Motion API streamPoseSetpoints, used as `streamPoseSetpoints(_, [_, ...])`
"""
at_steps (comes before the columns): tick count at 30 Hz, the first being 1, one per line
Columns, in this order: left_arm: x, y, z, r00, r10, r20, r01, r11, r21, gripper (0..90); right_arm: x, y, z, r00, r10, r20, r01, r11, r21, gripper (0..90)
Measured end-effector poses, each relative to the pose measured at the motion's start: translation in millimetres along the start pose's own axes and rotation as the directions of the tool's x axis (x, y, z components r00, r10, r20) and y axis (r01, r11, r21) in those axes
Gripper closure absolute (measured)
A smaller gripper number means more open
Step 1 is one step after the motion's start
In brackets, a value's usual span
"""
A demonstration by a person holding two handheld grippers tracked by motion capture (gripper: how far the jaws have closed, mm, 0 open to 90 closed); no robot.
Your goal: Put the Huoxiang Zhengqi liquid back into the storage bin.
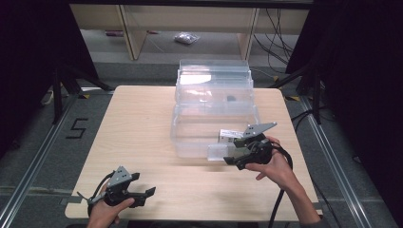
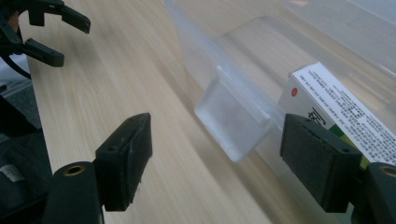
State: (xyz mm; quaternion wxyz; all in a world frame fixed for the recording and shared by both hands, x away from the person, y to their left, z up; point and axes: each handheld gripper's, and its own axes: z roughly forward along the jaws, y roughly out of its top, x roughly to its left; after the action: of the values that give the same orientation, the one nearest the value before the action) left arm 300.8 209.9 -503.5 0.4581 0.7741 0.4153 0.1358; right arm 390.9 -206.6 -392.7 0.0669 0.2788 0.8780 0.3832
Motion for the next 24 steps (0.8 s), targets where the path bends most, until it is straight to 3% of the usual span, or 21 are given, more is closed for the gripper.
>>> streamPoseSetpoints(10, [0.3, 0.2, -0.5, 1.0, 0.001, 0.0, -0.001, 0.9999, 0.011, 14.9, 11.5, -10.0, 8.2, 0.9999, -0.002, -0.011, 0.002, 1.0, -0.026, 26.6])
streamPoseSetpoints(16, [-0.2, -0.3, 0.0, 1.0, -0.002, -0.001, 0.002, 1.0, 0.0, 14.9, 18.8, -18.1, 17.4, 0.9995, 0.005, -0.031, -0.005, 1.0, -0.018, 26.7])
streamPoseSetpoints(17, [0.0, -0.4, 0.0, 1.0, -0.002, 0.0, 0.002, 1.0, -0.002, 14.9, 18.3, -19.2, 19.1, 0.999, -0.019, -0.04, 0.018, 1.0, -0.017, 26.7])
streamPoseSetpoints(24, [-0.1, 0.4, -1.0, 1.0, 0.0, 0.005, 0.0, 1.0, -0.004, 14.9, 21.1, -23.9, 22.5, 0.9991, -0.015, -0.04, 0.014, 1.0, -0.009, 26.7])
